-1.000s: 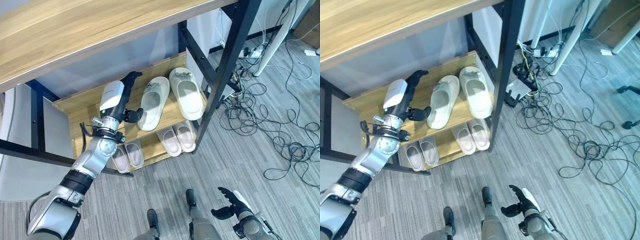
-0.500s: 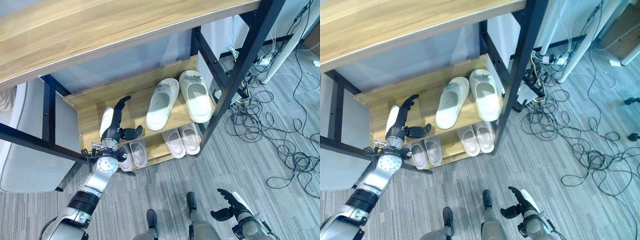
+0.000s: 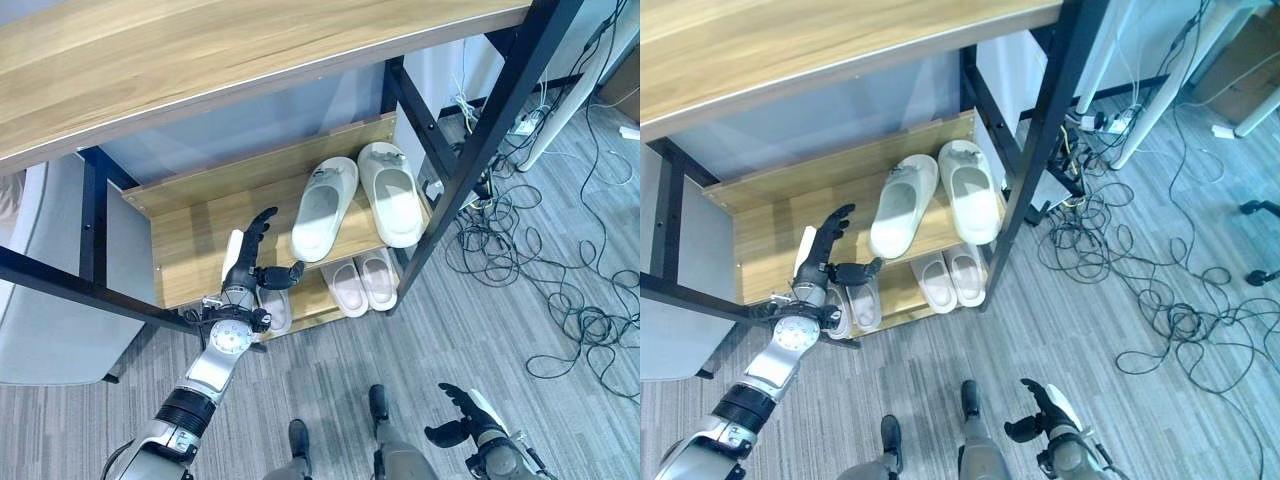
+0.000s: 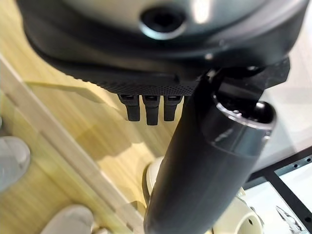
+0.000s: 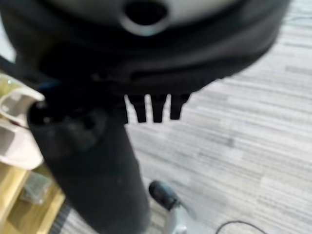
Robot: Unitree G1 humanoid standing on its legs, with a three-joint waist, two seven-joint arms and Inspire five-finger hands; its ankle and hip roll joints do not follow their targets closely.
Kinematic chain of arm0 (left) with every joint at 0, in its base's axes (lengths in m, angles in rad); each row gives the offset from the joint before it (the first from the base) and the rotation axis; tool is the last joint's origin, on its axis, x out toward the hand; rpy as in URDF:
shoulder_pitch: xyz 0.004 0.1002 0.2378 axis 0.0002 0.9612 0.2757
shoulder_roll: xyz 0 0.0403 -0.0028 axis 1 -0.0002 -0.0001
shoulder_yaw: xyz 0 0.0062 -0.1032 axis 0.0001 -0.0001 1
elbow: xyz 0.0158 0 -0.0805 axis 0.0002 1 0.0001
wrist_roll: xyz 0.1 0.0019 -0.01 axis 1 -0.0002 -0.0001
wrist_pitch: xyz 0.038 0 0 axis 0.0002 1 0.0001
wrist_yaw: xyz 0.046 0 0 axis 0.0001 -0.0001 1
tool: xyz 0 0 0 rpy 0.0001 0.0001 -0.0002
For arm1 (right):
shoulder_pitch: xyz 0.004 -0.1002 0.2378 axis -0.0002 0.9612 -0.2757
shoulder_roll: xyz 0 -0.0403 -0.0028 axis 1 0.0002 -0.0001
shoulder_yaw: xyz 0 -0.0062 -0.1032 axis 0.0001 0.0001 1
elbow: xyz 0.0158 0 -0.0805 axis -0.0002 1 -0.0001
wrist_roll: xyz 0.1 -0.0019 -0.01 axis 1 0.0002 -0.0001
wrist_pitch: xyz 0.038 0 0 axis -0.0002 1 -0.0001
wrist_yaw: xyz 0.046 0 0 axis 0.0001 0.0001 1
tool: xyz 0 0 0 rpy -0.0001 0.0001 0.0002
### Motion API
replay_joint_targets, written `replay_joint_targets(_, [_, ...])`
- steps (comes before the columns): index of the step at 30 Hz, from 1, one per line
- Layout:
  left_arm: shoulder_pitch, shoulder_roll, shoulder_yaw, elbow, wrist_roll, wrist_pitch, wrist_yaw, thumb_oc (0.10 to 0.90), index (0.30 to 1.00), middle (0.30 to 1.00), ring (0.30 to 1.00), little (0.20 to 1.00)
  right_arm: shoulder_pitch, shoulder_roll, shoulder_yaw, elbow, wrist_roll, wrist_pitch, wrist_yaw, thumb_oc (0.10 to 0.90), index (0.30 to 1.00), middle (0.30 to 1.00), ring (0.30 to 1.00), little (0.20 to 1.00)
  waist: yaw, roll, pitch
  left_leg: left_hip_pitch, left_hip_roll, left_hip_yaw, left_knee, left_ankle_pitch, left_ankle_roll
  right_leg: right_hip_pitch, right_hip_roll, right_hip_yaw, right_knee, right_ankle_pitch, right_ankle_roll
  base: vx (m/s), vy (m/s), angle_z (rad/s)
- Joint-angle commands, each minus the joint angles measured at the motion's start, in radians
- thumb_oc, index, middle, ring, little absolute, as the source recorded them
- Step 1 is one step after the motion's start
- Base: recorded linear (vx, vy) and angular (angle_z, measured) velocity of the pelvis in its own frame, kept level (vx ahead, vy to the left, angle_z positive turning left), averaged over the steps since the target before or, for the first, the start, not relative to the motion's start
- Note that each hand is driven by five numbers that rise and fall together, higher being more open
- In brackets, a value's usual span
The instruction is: Arrange the slippers neatly on the shoe rack.
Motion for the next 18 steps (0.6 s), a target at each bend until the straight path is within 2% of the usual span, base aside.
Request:
replay_joint_targets(1, [-0.078,-0.006,0.012,0.013,-0.012,-0.094,0.012,0.8,0.9,0.9,0.9,0.9,0.032,-0.013,-0.03,0.001,0.011,-0.019,-0.038,0.8,0.9,0.9,0.9,0.9,-0.009,-0.004,-0.047,-0.095,0.0,-0.032,0.002,0.049,-0.036,0.035,-0.043,-0.062,0.007,-0.161,0.06,0.0,0.0,0.0])
replay_joint_targets(9, [-0.108,-0.049,-0.035,0.025,-0.04,-0.093,0.006,0.8,0.9,0.9,0.9,0.9,0.02,-0.009,-0.021,0.011,0.013,-0.016,-0.05,0.8,0.9,0.9,0.9,0.9,-0.02,0.0,-0.041,-0.095,-0.001,-0.025,0.002,0.046,-0.032,0.028,-0.043,-0.052,0.007,-0.159,0.061,0.0,-0.001,-0.03])
replay_joint_targets(18, [-0.11,-0.11,-0.079,0.023,-0.133,-0.105,-0.004,0.8,0.9,0.9,0.9,0.9,0.015,-0.008,-0.016,0.008,0.019,-0.016,-0.067,0.8,0.9,0.9,0.9,0.9,-0.03,0.005,-0.035,-0.092,-0.001,-0.019,0.002,0.044,-0.029,0.023,-0.041,-0.046,0.007,-0.158,0.058,0.0,0.0,-0.02])
